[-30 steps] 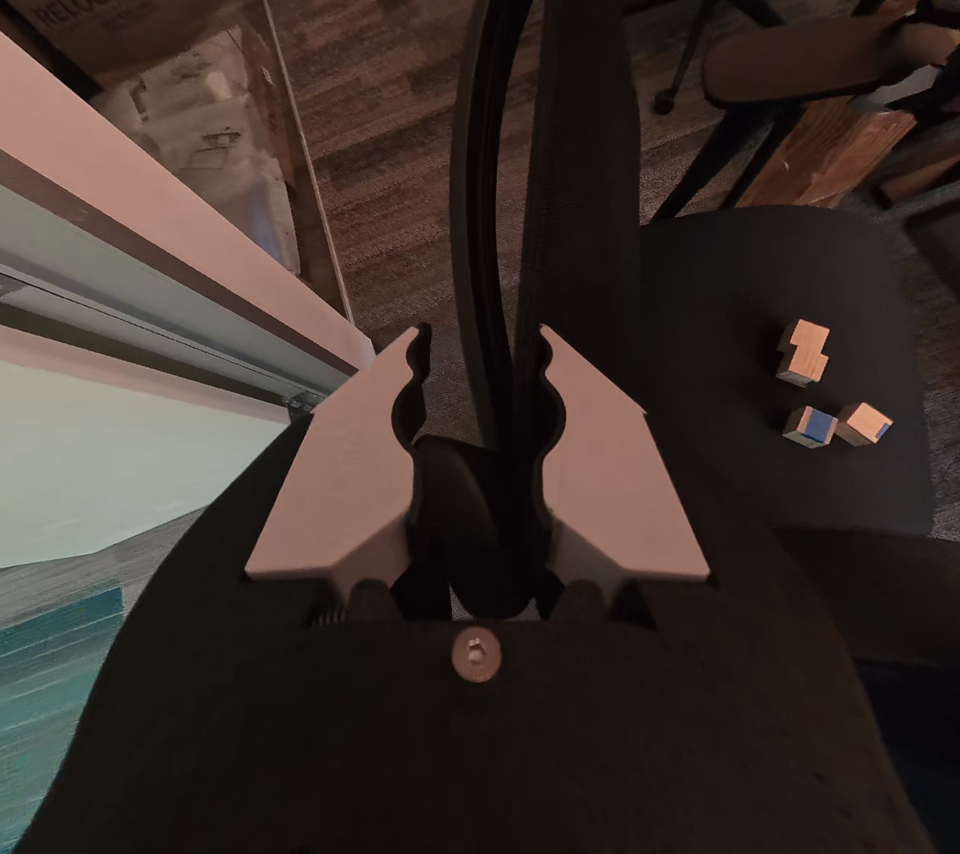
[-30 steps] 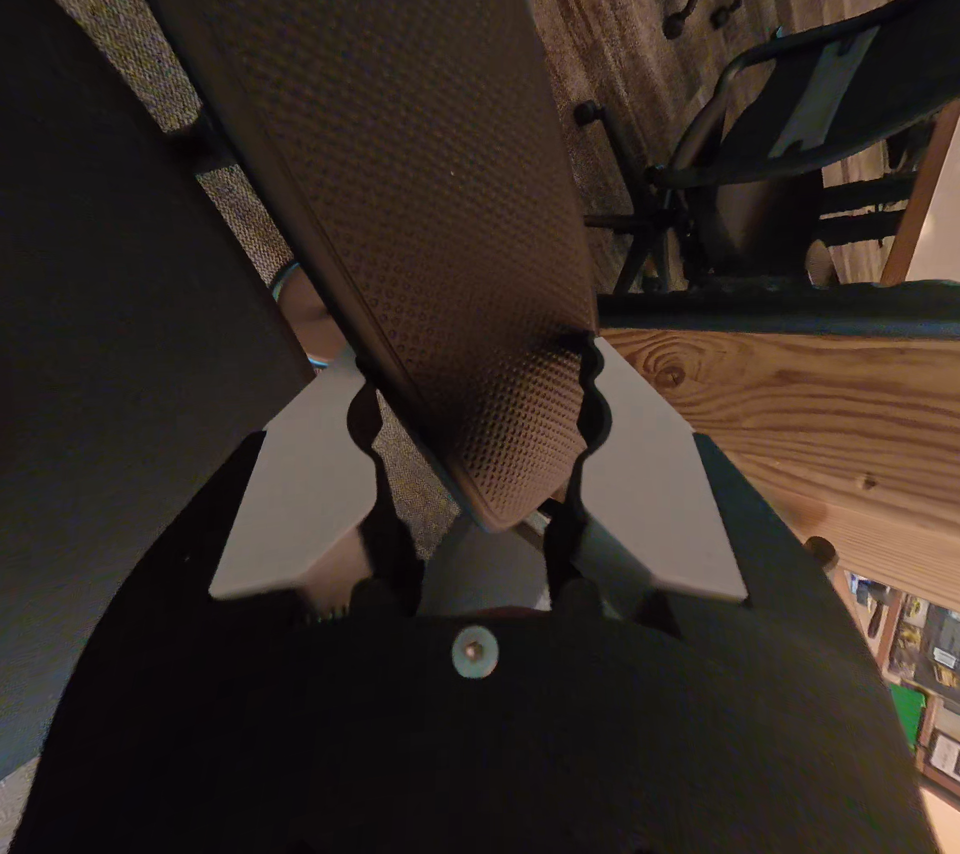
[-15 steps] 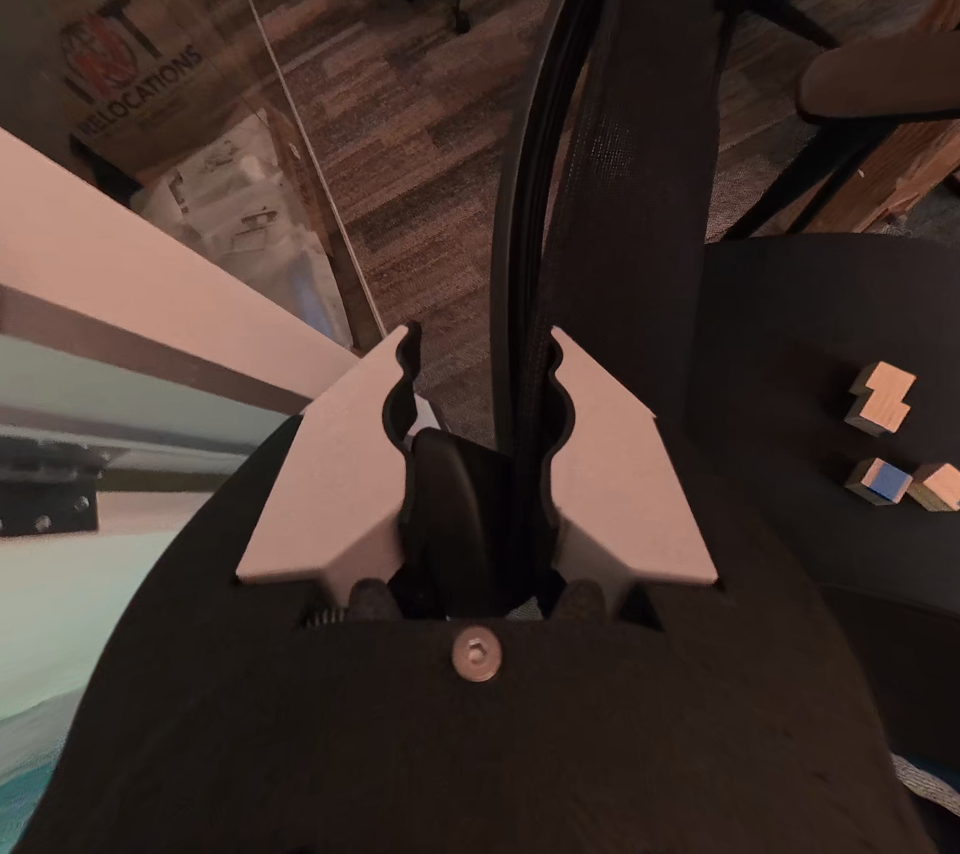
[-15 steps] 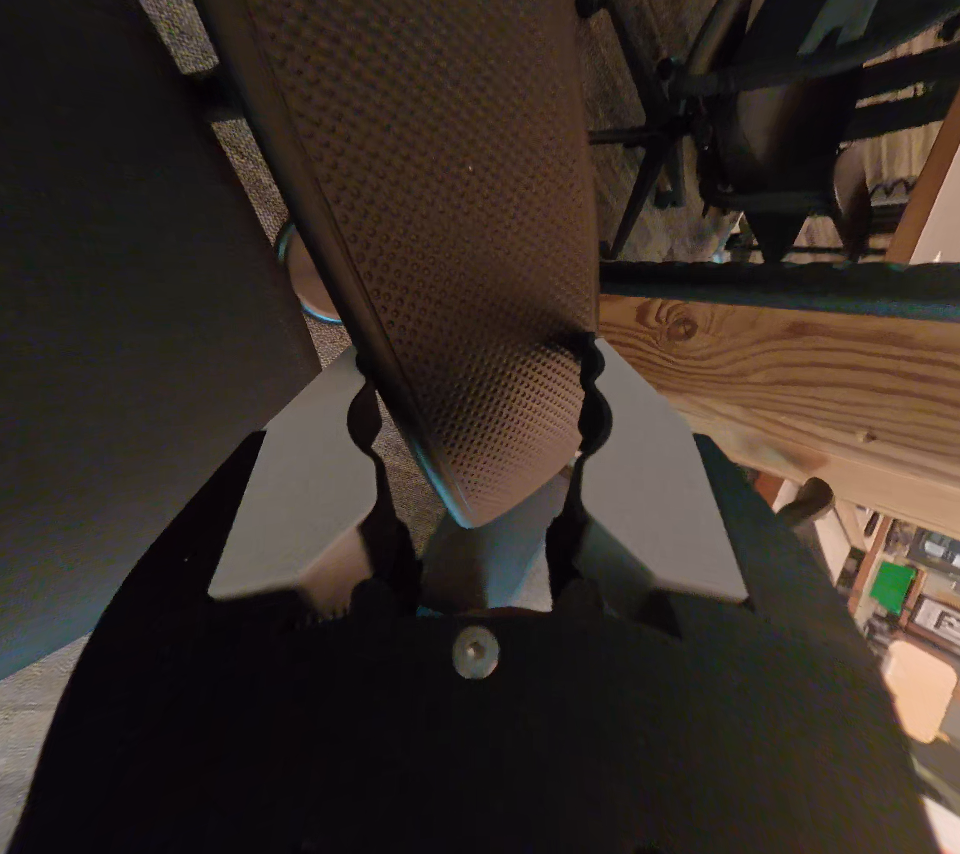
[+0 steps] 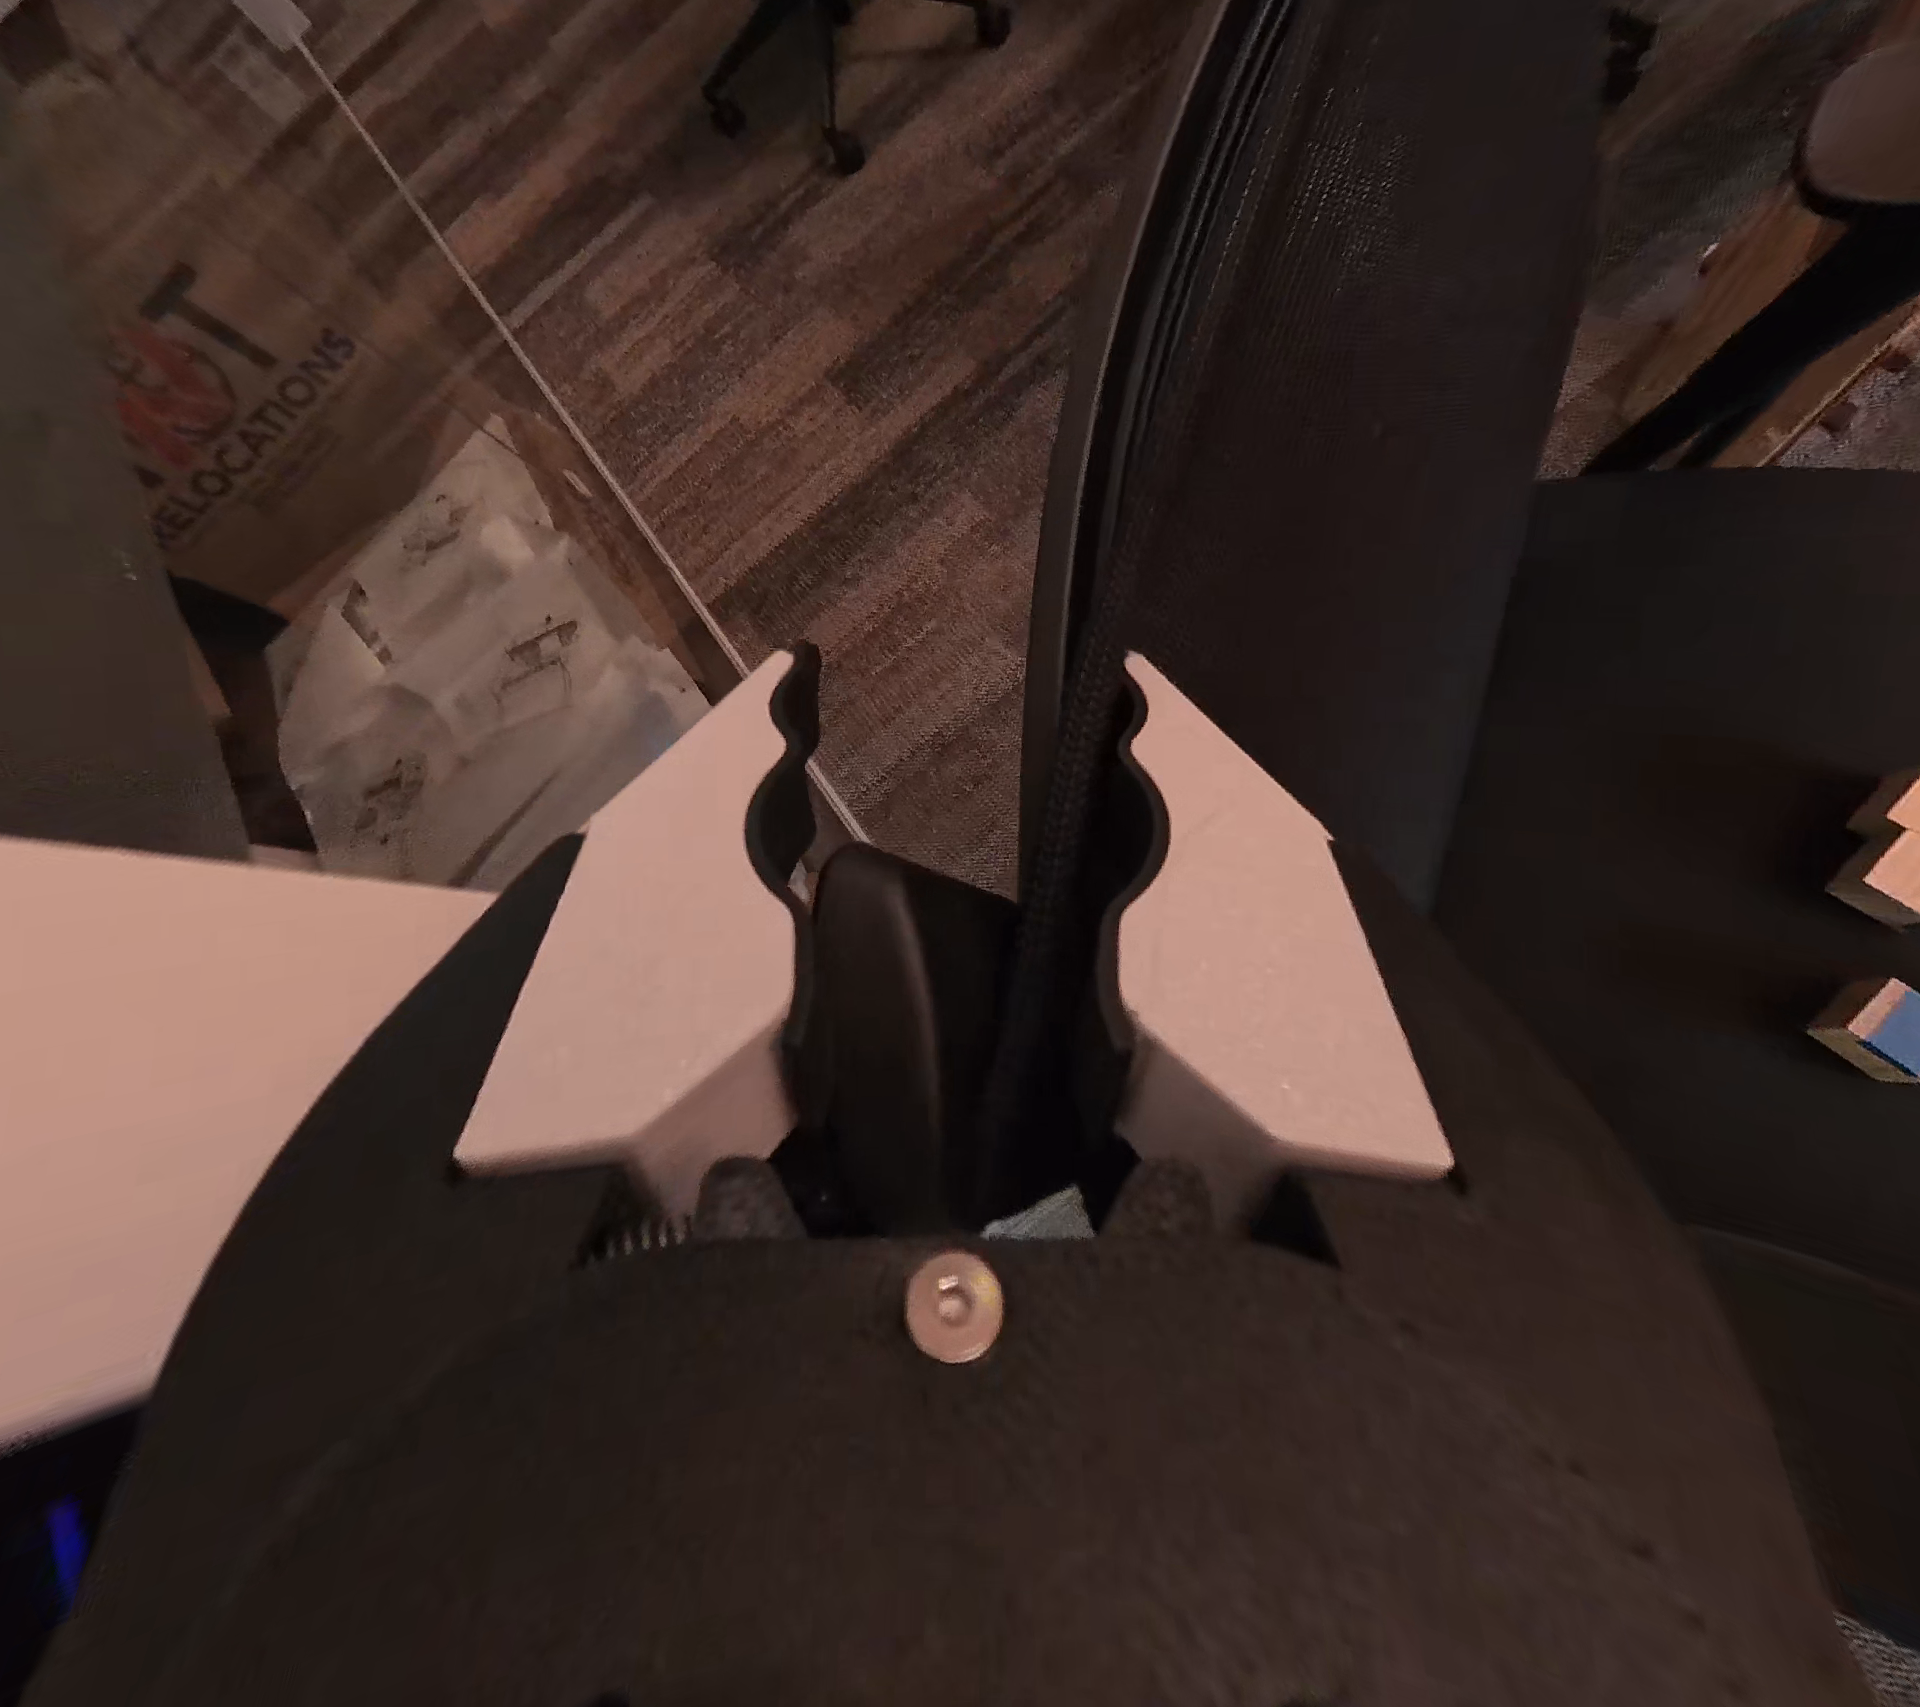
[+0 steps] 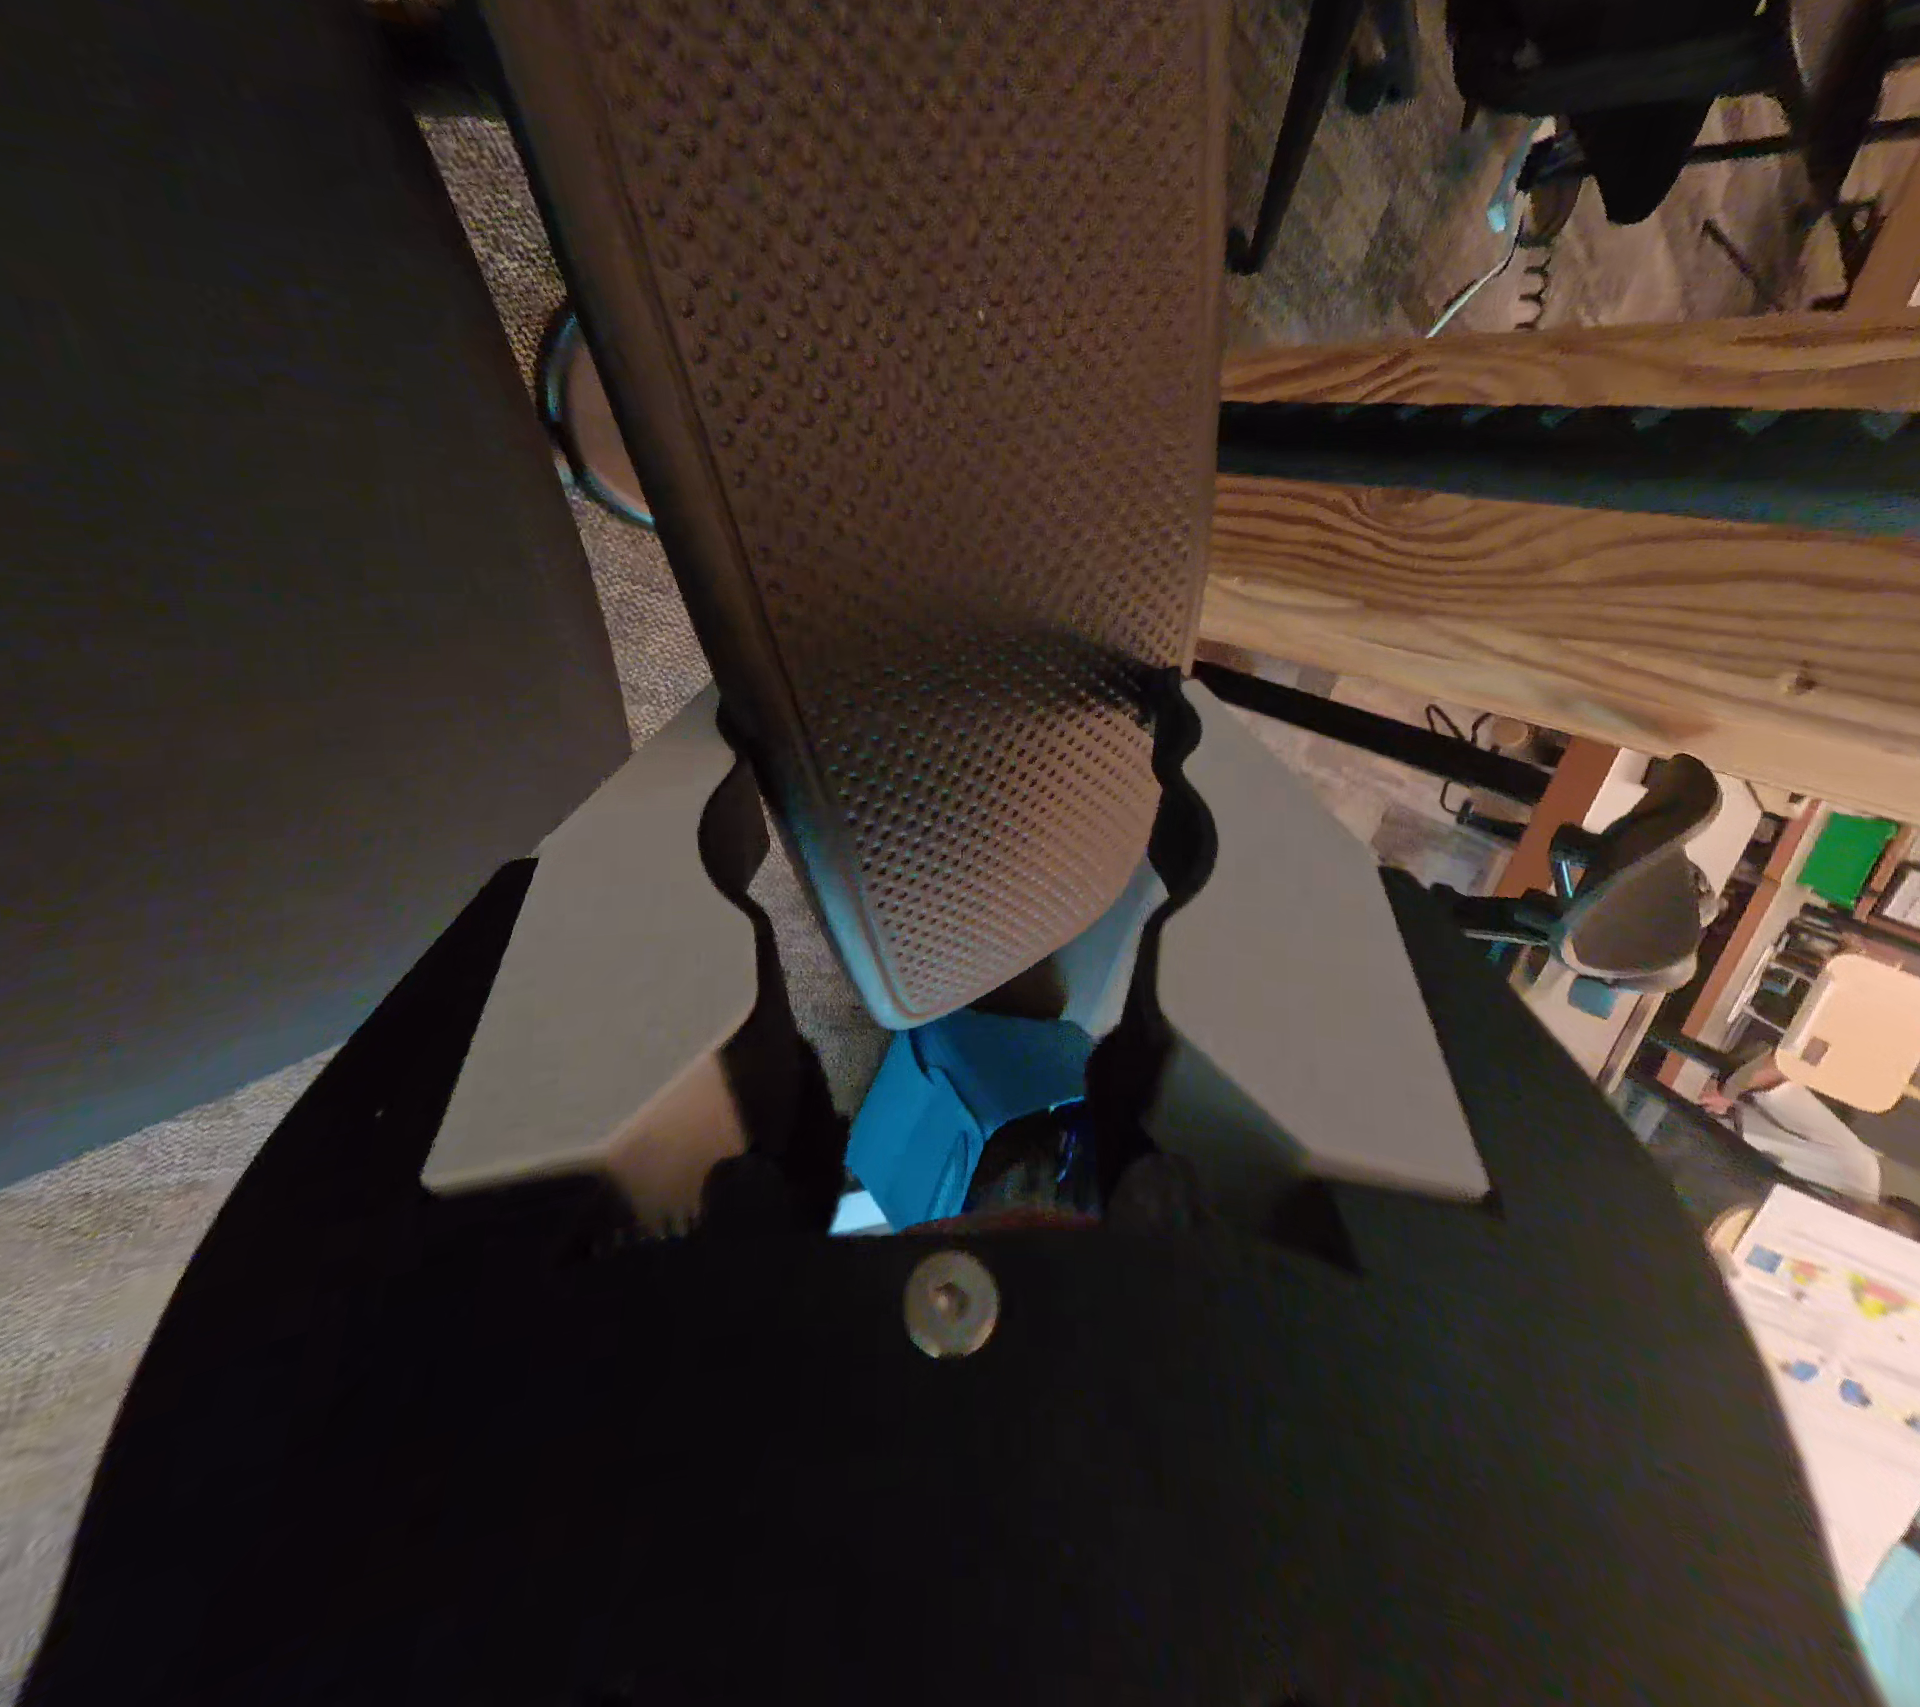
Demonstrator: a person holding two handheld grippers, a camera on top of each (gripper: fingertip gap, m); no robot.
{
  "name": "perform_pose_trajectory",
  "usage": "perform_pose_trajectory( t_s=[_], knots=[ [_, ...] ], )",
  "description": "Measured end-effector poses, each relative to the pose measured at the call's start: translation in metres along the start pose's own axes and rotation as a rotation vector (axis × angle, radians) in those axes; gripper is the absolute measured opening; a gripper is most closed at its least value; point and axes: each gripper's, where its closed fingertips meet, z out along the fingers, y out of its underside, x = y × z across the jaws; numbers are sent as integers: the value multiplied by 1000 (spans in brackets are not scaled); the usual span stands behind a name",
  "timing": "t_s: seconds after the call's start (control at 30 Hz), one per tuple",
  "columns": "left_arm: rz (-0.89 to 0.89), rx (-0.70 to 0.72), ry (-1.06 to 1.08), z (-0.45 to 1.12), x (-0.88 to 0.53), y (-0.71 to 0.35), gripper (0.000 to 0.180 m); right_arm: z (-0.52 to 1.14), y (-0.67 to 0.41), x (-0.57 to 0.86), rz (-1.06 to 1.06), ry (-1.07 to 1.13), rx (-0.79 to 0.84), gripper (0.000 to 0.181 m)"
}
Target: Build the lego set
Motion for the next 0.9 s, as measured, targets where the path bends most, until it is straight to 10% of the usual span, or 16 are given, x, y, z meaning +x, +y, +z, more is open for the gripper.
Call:
perform_pose_trajectory(
  t_s=[0.9],
  knots=[
    [-88,-117,-16,213,-170,-107,59,102,-210,91,-15,15,-13,70]
  ],
)
